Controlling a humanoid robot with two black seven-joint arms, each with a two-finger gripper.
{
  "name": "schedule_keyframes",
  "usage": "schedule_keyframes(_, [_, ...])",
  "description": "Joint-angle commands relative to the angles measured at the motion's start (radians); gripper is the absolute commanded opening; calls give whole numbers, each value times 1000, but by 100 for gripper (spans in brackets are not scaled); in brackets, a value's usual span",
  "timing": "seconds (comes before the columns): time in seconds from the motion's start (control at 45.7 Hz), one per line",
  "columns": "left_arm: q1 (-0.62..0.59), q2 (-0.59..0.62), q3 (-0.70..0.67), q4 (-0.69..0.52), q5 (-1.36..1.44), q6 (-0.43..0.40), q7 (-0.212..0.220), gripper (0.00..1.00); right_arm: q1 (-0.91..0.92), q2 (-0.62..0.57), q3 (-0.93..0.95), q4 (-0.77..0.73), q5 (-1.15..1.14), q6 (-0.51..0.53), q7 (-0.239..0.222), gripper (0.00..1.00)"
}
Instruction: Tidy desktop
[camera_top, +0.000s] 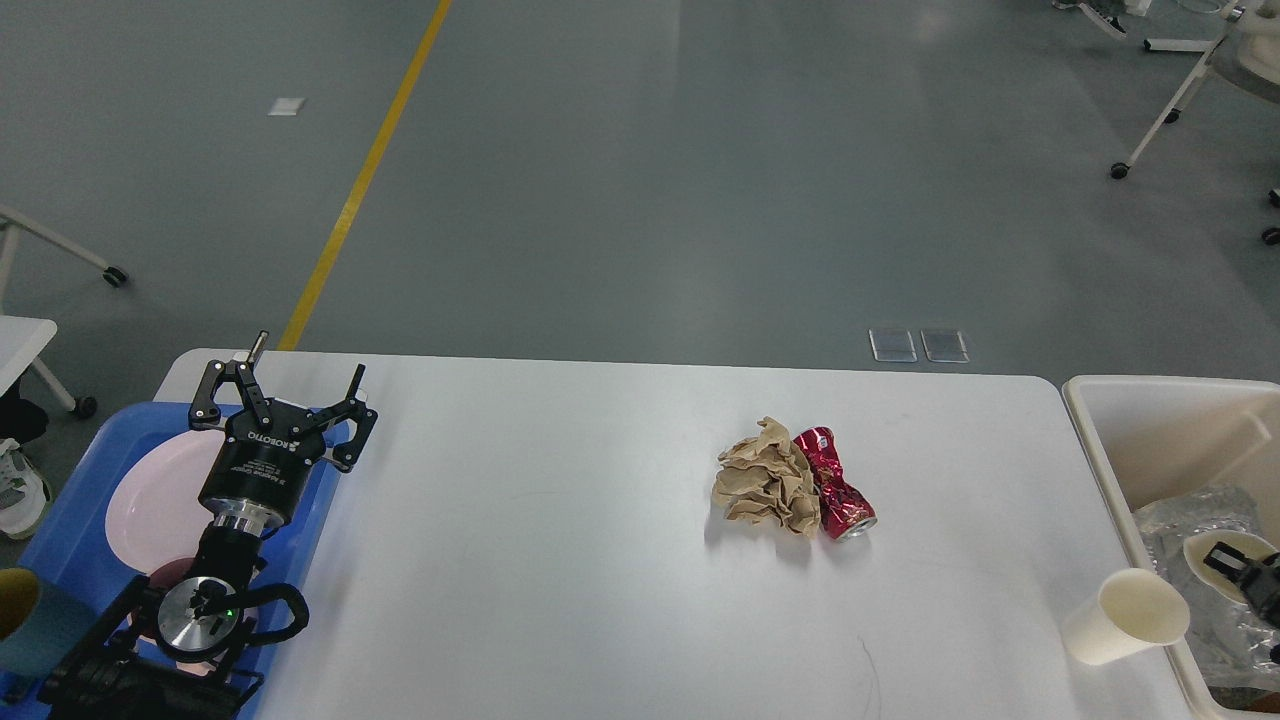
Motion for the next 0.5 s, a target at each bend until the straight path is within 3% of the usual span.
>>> schedule_keyframes(0.0, [0,0,0,0,0,0,0,96,-4,4,0,0,0,-4,0,0])
schedule_keyframes(0.022, [0,0,0,0,0,0,0,97,-5,4,0,1,0,-7,2,0])
schedule_keyframes(0.044, [0,0,0,0,0,-2,0,96,-7,4,0,0,0,-14,2,7])
schedule_keyframes(0.066, [0,0,0,0,0,-2,0,97,-10,4,0,0,0,-27,3,20])
schedule_keyframes(0.087, [0,0,0,0,0,0,0,97,-11,4,0,0,0,-57,6,45])
schedule_keyframes(0.109, [0,0,0,0,0,0,0,96,-13,6,0,1,0,-85,6,60])
schedule_keyframes(0.175, [0,0,0,0,0,-2,0,96,-17,9,2,3,0,-152,8,100])
schedule_keyframes(0.481, [0,0,0,0,0,0,0,97,-40,26,-1,3,0,-180,9,100])
